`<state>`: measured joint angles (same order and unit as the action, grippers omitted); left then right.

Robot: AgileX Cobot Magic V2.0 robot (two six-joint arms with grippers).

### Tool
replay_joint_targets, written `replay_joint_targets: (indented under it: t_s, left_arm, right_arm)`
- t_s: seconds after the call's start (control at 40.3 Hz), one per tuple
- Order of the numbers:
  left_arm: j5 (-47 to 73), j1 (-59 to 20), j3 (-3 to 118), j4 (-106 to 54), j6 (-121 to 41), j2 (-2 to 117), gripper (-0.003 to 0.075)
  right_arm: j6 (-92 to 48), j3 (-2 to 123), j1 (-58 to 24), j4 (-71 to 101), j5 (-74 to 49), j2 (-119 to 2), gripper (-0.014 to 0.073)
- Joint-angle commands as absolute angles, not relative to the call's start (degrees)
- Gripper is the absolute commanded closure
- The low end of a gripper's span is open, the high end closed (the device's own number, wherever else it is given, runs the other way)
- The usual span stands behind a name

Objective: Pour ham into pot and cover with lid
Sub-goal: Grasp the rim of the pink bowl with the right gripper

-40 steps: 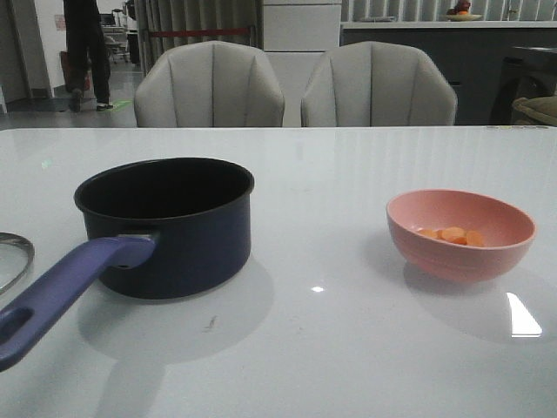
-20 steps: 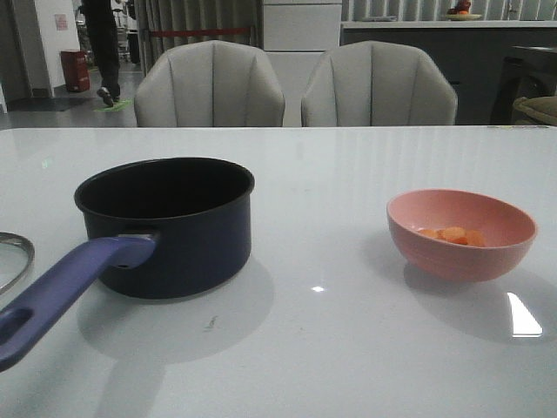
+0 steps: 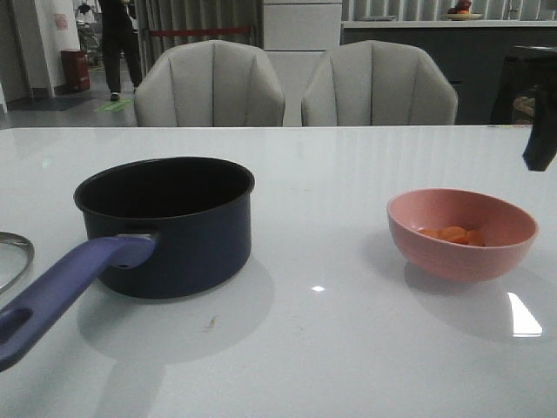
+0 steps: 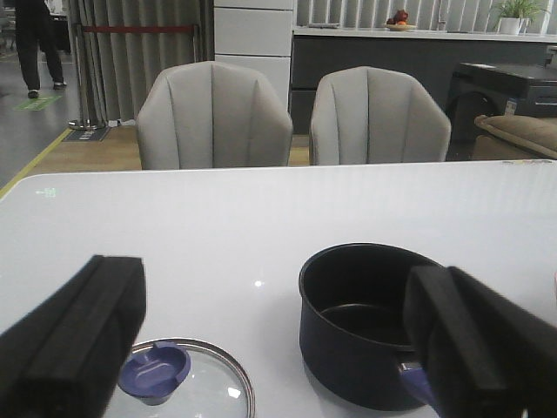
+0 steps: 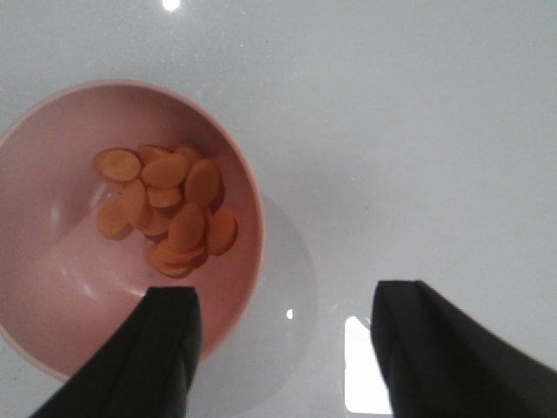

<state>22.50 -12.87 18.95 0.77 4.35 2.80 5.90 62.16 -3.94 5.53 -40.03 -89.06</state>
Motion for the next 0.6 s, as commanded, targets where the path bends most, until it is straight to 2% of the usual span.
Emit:
replay_joint_targets:
  t_s: [0.0,0.273,0.348,0.522,0.571]
  left_arm:
    - [17.7,-13.4,20.4,0.7,4.2,3.4,0.0083]
    - [17.7,-13.4,20.4,0.7,4.2,3.4,0.0083]
    - [17.7,-13.4,20.4,0.7,4.2,3.4,0.0083]
    - [17.7,-13.4,20.4,0.7,4.2,3.4,0.0083]
    - [17.8,-13.4,20.4,0.7,4.2,3.4,0.0083]
  right_arm:
    - [2.6,66.0,-3.8,9.0,-38.9,-90.8,0.0067]
    - [0.6,70.2,-3.8,11.1,-38.7,-99.9,0.0083]
    - [0.6,71.3,-3.8,11.1,-38.7,-101.8,0.0151]
    - [0.6,72.8,-3.8,12.4,-39.1,-105.0,0.0475]
    - [0.7,72.9,-3.8,12.6,-38.9,-105.4,0.0443]
